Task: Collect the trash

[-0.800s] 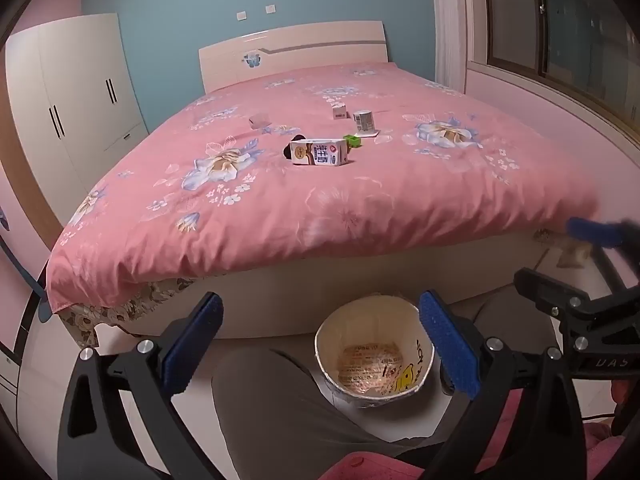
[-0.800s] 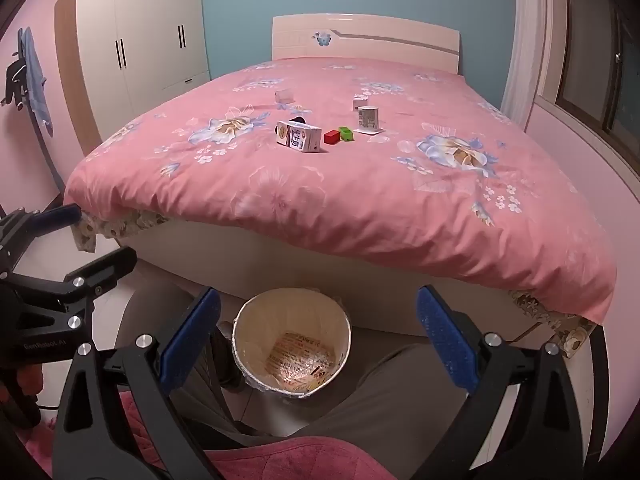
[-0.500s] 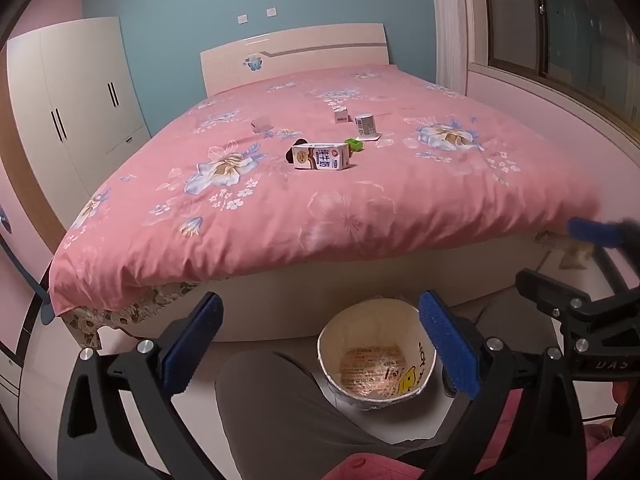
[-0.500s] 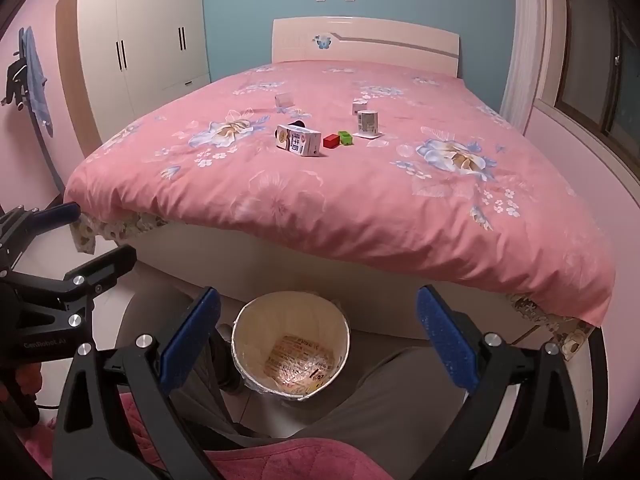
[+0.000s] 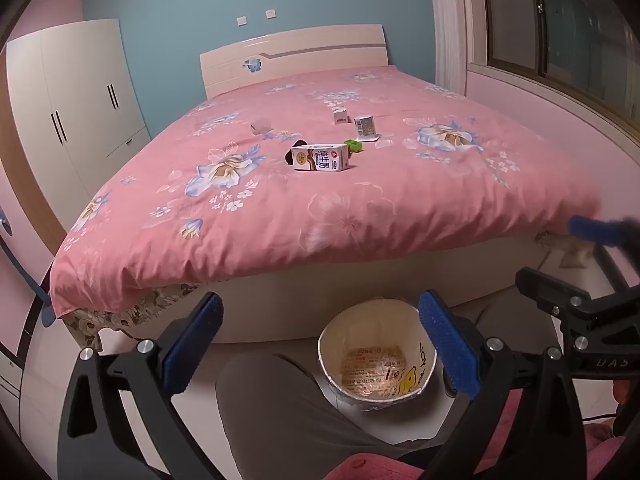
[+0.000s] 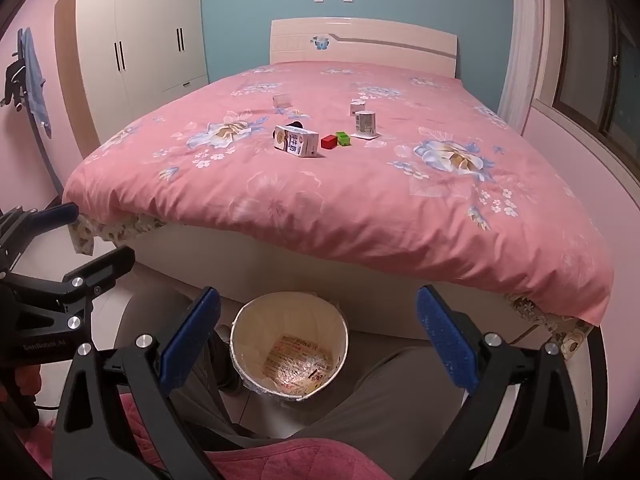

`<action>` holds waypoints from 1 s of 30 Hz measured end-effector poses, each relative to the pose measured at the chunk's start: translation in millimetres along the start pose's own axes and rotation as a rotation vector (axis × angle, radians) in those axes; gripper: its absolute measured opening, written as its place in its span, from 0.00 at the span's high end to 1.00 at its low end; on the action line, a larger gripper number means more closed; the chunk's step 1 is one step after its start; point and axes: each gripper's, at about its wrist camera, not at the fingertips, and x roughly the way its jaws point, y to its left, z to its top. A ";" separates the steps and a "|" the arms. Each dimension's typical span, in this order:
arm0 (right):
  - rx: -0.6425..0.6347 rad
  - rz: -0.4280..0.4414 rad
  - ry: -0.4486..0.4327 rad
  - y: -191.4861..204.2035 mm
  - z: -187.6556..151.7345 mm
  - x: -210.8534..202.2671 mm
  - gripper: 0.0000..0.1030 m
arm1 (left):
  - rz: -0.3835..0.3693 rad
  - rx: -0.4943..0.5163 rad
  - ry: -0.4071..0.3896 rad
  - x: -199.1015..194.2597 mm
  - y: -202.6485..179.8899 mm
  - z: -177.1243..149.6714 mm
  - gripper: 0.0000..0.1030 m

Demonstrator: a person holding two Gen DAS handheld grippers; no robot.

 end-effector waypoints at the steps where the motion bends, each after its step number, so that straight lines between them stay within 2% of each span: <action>1: 0.001 0.000 0.000 -0.3 -0.6 -0.6 0.06 | 0.000 0.001 -0.002 -0.7 0.5 0.4 0.03; 30: -0.002 0.001 0.000 2.0 -4.1 1.6 0.06 | 0.001 -0.001 0.000 -0.1 -0.7 -2.6 0.03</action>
